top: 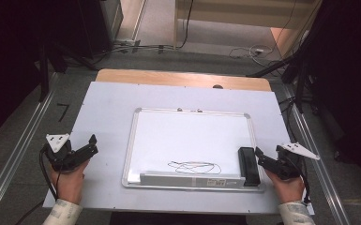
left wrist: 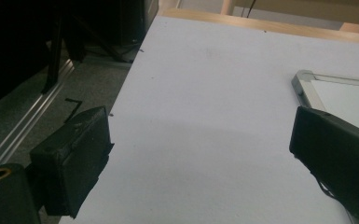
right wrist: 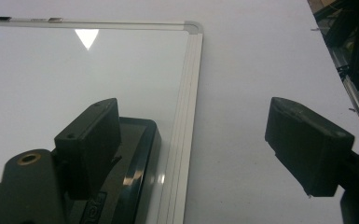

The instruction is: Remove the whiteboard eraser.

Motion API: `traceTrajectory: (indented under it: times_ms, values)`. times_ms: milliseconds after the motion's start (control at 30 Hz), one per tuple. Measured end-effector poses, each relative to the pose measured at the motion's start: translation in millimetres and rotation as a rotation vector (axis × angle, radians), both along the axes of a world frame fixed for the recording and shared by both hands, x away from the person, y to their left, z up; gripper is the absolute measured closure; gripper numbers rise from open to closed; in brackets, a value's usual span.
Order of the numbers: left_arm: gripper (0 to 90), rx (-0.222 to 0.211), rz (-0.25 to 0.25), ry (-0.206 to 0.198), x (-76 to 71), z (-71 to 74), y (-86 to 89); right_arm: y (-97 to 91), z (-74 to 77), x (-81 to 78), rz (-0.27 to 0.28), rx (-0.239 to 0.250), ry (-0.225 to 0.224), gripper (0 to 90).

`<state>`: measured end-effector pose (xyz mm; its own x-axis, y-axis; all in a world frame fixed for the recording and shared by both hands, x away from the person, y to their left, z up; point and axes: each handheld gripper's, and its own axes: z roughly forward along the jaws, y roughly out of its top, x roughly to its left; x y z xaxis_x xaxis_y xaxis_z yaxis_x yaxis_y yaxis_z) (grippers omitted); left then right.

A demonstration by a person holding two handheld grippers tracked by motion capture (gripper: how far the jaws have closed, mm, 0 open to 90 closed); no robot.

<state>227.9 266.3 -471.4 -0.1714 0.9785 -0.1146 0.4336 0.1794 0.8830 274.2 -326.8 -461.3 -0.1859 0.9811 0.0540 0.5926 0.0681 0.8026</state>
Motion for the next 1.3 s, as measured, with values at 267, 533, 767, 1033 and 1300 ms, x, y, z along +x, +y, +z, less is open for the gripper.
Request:
traceTrajectory:
  times_ms: [267,533,767,1033,1300]
  values:
    - [5.6,0.006,-0.008,0.004,-0.1,-0.8,-1.6,5.0,-0.7,-0.7,0.000,-0.016,-0.002,16.0]
    - [5.6,0.006,-0.013,0.014,0.2,-1.9,-2.3,13.9,-4.7,2.2,0.018,-0.020,0.031,16.3]
    - [5.6,0.006,-0.020,0.024,0.8,-2.7,-3.0,26.5,-9.3,5.4,0.047,-0.018,0.074,18.5]
    - [5.6,-0.002,-0.022,0.028,1.0,-3.3,-3.2,36.0,-15.2,8.2,0.053,-0.017,0.119,20.0]
    - [5.6,-0.008,-0.026,0.034,1.3,-4.0,-3.0,39.2,-18.9,9.7,0.054,-0.027,0.148,21.4]
